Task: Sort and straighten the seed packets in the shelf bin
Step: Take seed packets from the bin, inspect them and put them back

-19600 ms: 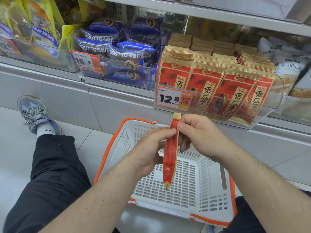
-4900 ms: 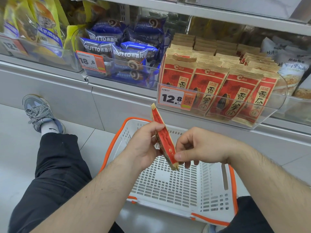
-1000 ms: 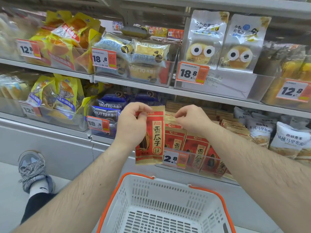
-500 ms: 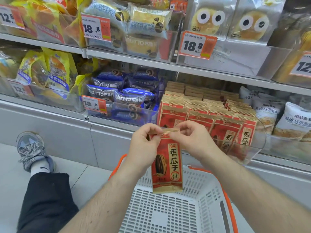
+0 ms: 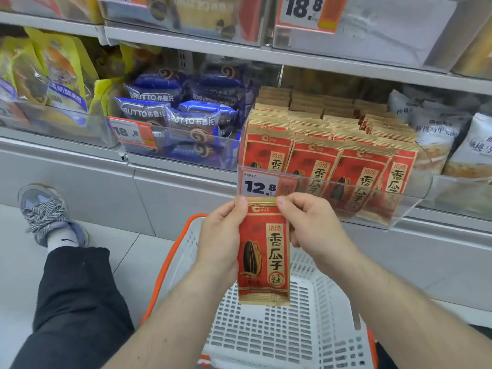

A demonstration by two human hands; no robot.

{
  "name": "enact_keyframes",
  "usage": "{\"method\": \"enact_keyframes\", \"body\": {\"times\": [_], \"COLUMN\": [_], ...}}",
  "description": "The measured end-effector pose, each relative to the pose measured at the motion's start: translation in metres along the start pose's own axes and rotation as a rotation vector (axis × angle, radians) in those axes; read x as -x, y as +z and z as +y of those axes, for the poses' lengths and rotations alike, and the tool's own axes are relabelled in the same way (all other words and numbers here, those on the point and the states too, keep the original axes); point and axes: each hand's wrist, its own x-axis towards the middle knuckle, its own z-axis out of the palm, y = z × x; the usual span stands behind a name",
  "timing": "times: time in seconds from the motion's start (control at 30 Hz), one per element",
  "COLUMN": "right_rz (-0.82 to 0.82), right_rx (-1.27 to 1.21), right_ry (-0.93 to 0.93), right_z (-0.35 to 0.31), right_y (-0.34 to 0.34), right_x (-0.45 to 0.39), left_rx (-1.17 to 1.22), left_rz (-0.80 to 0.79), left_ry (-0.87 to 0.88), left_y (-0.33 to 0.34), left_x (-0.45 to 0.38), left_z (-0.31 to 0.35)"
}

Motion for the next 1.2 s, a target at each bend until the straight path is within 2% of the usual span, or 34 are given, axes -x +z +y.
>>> {"method": "enact_keyframes", "body": {"times": [0.2,0.5,0.87,1.03,1.2], "right_rz": [0.026,0.110,0.093,0.019,-0.151], "right_rx": [-0.118,-0.142,-0.187,-0.040,0.101], "right_ry": [0.101,0.143,0.151,0.052,0.089], "right_z": [-0.005,-0.004,-0.006,-0.002,0.003], "right_y": [0.003,0.004,0.002,-0.002,-0.010], "right_x": [0.006,0.008,0.009,0.007,0.002], "left_rx": [0.089,0.042,0.040,0.067,0.152], "left_rz": [-0.045,0.015,0.034,0.044,0.051], "left_ry": [-0.081,-0.029,0.046,0.001,-0.043], "left_y": [-0.003,0.002,0.004,0.001,-0.003], "left_x": [0.003,0.004,0.009,0.005,0.002], "left_z": [-0.001,-0.005,-0.005,-0.003,0.005]}}
